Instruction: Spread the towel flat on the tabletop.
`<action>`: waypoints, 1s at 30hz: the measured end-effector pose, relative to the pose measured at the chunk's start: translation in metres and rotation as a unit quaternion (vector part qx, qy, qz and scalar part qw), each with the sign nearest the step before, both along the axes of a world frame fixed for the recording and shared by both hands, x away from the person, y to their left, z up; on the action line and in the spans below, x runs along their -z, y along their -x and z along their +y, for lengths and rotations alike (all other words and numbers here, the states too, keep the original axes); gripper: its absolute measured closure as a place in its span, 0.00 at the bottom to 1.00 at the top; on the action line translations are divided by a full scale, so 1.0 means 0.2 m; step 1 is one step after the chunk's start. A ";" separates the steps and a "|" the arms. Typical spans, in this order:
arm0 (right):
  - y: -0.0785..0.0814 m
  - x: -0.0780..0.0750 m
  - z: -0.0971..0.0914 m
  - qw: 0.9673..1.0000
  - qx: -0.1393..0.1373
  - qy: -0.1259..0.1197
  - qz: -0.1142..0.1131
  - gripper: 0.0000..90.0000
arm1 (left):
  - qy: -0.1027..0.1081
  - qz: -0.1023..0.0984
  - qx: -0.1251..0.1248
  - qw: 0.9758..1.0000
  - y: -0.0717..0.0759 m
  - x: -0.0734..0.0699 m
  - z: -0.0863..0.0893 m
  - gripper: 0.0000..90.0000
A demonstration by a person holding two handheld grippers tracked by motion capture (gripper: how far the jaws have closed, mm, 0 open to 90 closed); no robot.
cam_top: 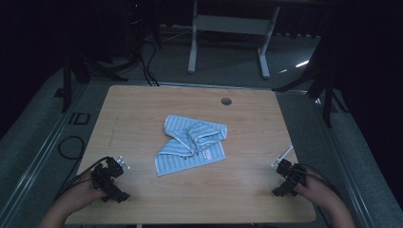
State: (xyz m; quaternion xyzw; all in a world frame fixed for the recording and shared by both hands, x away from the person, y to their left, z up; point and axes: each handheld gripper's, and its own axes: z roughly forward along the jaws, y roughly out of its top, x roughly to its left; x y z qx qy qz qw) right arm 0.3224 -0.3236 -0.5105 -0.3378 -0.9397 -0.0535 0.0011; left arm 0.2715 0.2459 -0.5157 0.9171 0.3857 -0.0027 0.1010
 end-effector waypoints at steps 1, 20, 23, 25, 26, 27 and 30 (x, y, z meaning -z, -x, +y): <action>0.00 0.00 0.01 1.000 -0.001 0.003 0.007 0.16 | -0.002 0.007 -0.001 1.000 -0.01 0.00 0.00 0.00; -0.05 -0.01 0.10 1.000 -0.013 -0.008 0.009 0.21 | -0.012 -0.004 0.013 1.000 -0.10 -0.04 -0.12 0.00; -0.05 -0.01 0.12 1.000 -0.023 0.007 0.009 0.25 | -0.013 -0.012 0.023 1.000 -0.11 -0.04 -0.16 0.07; -0.05 -0.01 0.14 0.999 -0.030 0.013 0.009 0.27 | -0.013 -0.012 0.027 0.999 -0.12 -0.04 -0.18 0.07; -0.05 -0.01 0.14 0.999 -0.032 0.016 0.008 0.27 | -0.014 -0.013 0.029 0.999 -0.12 -0.04 -0.20 0.07; -0.05 0.00 0.15 0.999 -0.028 0.018 0.010 0.27 | -0.015 -0.012 0.032 0.999 -0.13 -0.04 -0.21 0.07; -0.07 0.00 0.18 0.999 -0.033 0.019 0.008 0.27 | -0.018 -0.016 0.039 0.999 -0.15 -0.03 -0.25 0.10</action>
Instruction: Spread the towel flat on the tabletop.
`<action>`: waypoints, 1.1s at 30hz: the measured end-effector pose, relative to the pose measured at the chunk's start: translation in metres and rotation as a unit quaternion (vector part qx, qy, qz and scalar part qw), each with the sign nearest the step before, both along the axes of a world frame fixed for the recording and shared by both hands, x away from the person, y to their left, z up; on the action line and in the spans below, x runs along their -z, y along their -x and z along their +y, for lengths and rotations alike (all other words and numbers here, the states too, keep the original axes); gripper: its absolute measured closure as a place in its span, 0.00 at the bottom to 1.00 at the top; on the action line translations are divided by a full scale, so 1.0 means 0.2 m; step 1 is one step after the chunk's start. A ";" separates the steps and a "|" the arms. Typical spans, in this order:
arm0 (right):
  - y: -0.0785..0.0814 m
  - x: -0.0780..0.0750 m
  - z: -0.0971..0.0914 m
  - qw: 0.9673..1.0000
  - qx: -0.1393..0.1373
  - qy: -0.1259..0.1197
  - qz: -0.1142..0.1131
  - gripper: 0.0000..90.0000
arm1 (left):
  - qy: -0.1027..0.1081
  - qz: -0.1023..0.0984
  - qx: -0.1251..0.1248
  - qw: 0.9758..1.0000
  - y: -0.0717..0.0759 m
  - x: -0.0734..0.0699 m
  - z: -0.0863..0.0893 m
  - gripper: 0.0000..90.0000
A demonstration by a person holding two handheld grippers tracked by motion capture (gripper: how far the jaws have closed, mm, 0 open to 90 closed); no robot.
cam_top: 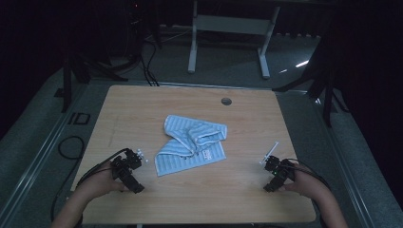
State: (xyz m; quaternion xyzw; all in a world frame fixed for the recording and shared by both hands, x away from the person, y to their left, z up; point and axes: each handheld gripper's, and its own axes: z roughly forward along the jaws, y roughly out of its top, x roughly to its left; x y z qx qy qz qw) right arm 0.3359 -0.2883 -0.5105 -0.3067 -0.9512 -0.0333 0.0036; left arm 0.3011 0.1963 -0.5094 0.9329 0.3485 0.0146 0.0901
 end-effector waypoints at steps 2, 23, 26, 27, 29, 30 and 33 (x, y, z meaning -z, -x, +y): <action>-0.01 0.00 0.03 1.000 -0.012 -0.005 -0.012 0.28 | 0.006 -0.008 0.003 1.000 -0.01 0.00 -0.03 0.12; -0.17 -0.04 0.37 0.995 -0.072 -0.047 -0.052 0.45 | 0.014 -0.055 0.048 0.997 -0.15 -0.04 -0.36 0.33; -0.20 -0.05 0.42 0.994 -0.075 -0.051 -0.055 0.47 | 0.009 -0.061 0.055 0.997 -0.17 -0.04 -0.41 0.33; -0.22 -0.04 0.44 0.994 -0.075 -0.053 -0.052 0.48 | 0.007 -0.067 0.051 0.996 -0.17 -0.04 -0.43 0.33; -0.24 -0.03 0.48 0.995 -0.073 -0.045 -0.051 0.49 | 0.002 -0.068 0.046 0.997 -0.19 -0.03 -0.46 0.33; -0.26 -0.03 0.50 0.995 -0.075 -0.042 -0.052 0.49 | 0.002 -0.070 0.047 0.996 -0.20 -0.03 -0.48 0.33; -0.30 -0.03 0.55 0.994 -0.078 -0.046 -0.053 0.50 | 0.008 -0.073 0.046 0.996 -0.23 -0.03 -0.52 0.33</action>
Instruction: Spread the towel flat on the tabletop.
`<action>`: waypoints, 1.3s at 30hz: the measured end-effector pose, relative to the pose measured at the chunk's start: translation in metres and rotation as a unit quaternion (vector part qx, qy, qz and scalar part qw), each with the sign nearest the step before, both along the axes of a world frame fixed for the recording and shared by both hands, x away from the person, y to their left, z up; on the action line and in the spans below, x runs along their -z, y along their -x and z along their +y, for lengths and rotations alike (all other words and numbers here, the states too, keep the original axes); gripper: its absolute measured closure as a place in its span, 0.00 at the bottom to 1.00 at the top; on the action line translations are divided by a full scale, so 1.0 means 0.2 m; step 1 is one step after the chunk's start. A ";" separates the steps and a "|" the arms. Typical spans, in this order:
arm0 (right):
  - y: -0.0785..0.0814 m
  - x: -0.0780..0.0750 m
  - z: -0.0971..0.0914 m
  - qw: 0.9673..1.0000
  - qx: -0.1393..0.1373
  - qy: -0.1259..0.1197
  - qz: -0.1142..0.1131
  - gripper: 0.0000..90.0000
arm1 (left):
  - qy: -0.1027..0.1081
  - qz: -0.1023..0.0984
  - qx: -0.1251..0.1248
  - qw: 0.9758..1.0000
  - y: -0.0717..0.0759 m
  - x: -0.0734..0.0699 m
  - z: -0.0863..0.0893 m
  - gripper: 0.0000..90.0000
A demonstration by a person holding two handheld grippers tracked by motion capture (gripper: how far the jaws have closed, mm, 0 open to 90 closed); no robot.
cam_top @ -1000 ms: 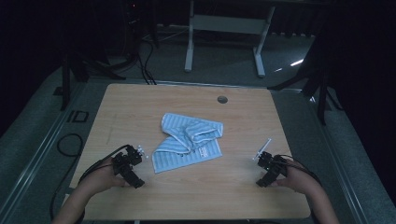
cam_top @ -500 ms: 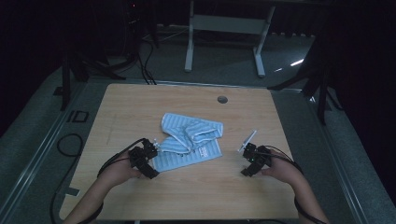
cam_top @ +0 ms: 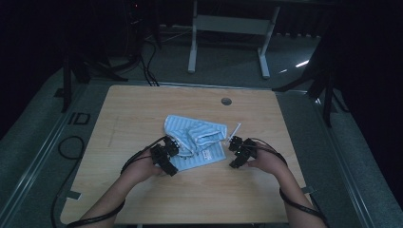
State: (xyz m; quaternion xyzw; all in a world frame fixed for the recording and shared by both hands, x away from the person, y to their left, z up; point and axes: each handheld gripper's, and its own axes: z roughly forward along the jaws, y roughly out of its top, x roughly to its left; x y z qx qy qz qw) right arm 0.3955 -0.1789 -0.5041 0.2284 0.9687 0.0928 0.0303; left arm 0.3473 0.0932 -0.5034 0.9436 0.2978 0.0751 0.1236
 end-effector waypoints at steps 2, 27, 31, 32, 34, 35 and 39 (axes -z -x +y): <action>-0.03 -0.01 0.03 1.000 -0.002 -0.005 -0.004 0.50 | 0.004 0.000 0.000 1.000 -0.02 0.00 -0.03 0.33; -0.32 -0.08 0.33 1.000 -0.001 -0.024 -0.011 0.50 | 0.012 -0.021 -0.023 0.999 -0.22 0.03 -0.28 0.43; -0.34 -0.05 0.32 0.999 0.000 -0.034 -0.002 0.56 | 0.014 -0.025 -0.033 0.999 -0.25 0.06 -0.27 0.53; -0.34 -0.04 0.32 0.999 0.001 -0.032 -0.001 0.57 | 0.013 -0.026 -0.033 0.999 -0.26 0.06 -0.27 0.55; -0.34 -0.03 0.32 1.000 0.003 -0.024 -0.005 0.66 | 0.016 -0.028 -0.035 0.999 -0.26 0.07 -0.27 0.61; -0.34 -0.02 0.32 1.000 0.000 -0.019 -0.004 0.69 | 0.014 -0.031 -0.034 0.999 -0.26 0.07 -0.26 0.66; -0.32 -0.01 0.32 1.000 0.000 -0.017 0.001 0.91 | 0.018 -0.043 -0.038 0.998 -0.26 0.05 -0.25 0.91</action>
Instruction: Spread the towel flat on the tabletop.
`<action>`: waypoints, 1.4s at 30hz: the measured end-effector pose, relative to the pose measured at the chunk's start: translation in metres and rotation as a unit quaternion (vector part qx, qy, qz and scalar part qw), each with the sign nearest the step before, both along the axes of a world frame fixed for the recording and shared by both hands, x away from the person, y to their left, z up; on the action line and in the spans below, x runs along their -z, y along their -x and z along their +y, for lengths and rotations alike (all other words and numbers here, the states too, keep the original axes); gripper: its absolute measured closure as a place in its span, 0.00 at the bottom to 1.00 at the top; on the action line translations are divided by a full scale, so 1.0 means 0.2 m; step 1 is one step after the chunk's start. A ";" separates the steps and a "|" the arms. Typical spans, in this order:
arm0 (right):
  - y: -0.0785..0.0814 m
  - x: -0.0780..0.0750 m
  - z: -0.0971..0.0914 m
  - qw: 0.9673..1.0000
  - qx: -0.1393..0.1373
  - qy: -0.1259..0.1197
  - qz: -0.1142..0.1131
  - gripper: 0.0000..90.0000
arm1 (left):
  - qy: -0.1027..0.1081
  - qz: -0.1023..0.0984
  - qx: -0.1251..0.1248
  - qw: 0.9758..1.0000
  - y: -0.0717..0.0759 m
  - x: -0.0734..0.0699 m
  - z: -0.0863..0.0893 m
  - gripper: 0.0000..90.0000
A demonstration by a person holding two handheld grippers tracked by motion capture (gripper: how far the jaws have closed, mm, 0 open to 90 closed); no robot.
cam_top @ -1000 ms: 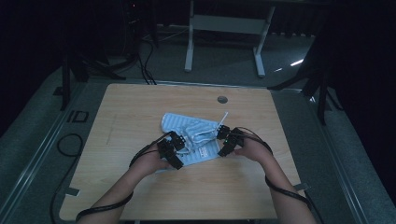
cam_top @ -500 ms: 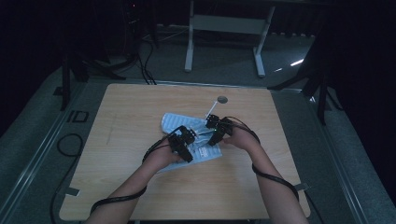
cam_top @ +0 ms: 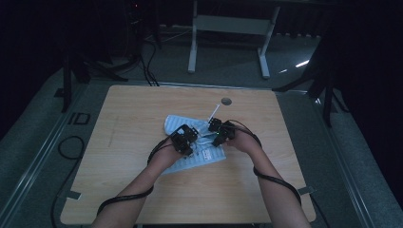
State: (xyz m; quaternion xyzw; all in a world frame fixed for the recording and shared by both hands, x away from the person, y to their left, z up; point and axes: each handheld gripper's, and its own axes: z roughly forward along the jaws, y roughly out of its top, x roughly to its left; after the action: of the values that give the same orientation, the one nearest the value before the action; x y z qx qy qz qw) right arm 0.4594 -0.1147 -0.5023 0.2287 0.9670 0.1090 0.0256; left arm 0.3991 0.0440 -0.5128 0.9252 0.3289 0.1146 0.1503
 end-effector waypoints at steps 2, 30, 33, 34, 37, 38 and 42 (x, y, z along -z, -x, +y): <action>0.01 -0.01 0.00 1.000 -0.006 -0.001 0.000 0.94 | 0.002 -0.003 -0.001 1.000 0.00 -0.01 0.01 0.96; 0.32 -0.12 -0.28 0.999 -0.026 -0.026 -0.026 0.94 | -0.001 -0.022 -0.033 0.999 -0.04 -0.17 0.23 0.97; 0.37 -0.12 -0.34 0.999 -0.024 -0.030 -0.025 0.94 | 0.000 -0.018 -0.042 0.999 -0.07 -0.16 0.26 0.97; 0.39 -0.11 -0.36 0.999 -0.022 -0.034 -0.025 0.94 | 0.000 -0.018 -0.049 0.999 -0.08 -0.15 0.27 0.97; 0.45 -0.09 -0.42 0.999 -0.016 -0.033 -0.024 0.94 | -0.003 -0.010 -0.058 0.998 -0.13 -0.13 0.28 0.97; 0.47 -0.08 -0.44 0.999 -0.013 -0.031 -0.021 0.94 | -0.006 -0.004 -0.058 0.998 -0.14 -0.12 0.28 0.97; 0.53 -0.04 -0.50 0.999 -0.014 -0.035 -0.008 0.94 | -0.008 -0.002 -0.063 0.998 -0.18 -0.09 0.27 0.97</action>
State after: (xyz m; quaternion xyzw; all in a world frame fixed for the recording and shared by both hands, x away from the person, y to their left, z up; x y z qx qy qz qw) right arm 0.3531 -0.2150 -0.4947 0.2149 0.9655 0.1449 0.0242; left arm 0.4347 0.0980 -0.4948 0.9035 0.3858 0.1280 0.1358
